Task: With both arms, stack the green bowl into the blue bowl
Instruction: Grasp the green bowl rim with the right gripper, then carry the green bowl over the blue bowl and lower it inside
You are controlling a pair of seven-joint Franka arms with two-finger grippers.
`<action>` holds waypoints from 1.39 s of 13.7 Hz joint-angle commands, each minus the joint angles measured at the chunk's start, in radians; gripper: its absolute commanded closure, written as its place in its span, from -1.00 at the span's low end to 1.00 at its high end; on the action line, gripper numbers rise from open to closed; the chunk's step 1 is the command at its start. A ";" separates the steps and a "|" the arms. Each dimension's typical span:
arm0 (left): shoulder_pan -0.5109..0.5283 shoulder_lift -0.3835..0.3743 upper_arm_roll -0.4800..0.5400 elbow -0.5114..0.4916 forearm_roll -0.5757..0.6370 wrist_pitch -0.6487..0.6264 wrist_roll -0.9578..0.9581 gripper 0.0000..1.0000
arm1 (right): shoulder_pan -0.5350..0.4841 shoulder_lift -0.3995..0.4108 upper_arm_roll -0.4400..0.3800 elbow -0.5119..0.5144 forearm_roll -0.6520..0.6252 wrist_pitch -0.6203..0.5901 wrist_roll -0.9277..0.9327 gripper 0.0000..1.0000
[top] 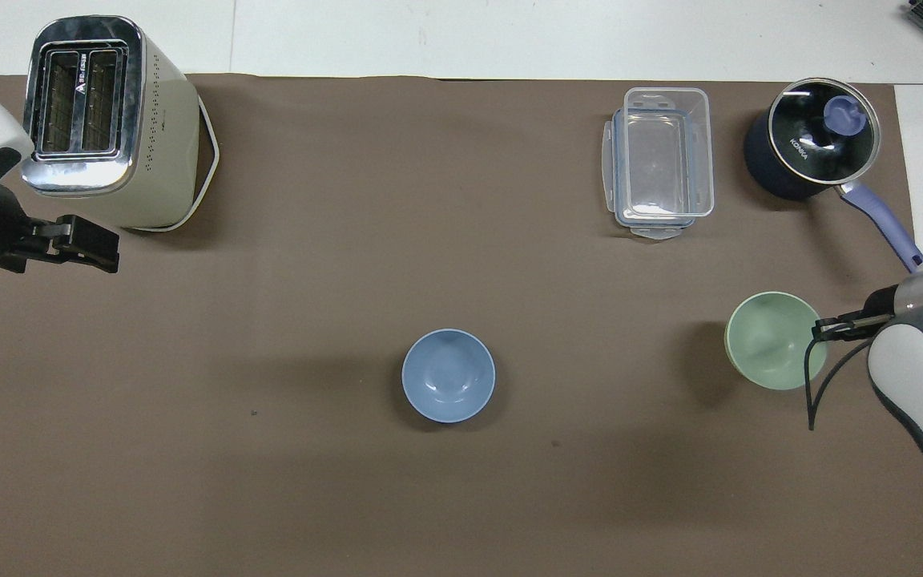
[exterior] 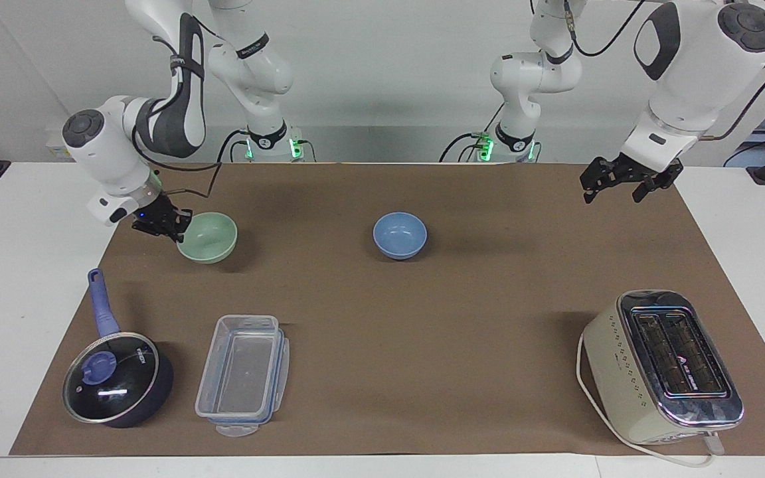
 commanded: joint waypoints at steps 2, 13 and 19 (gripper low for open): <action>0.012 -0.004 -0.007 0.004 0.002 -0.018 -0.001 -1.00 | 0.099 -0.135 0.005 0.003 0.067 -0.087 0.019 1.00; 0.012 -0.004 -0.007 0.004 0.002 -0.018 -0.001 -1.00 | 0.695 0.047 0.006 0.163 0.050 0.035 0.739 1.00; 0.012 -0.004 -0.007 0.004 0.002 -0.018 -0.001 -1.00 | 0.764 0.145 0.008 0.154 0.053 0.103 0.862 1.00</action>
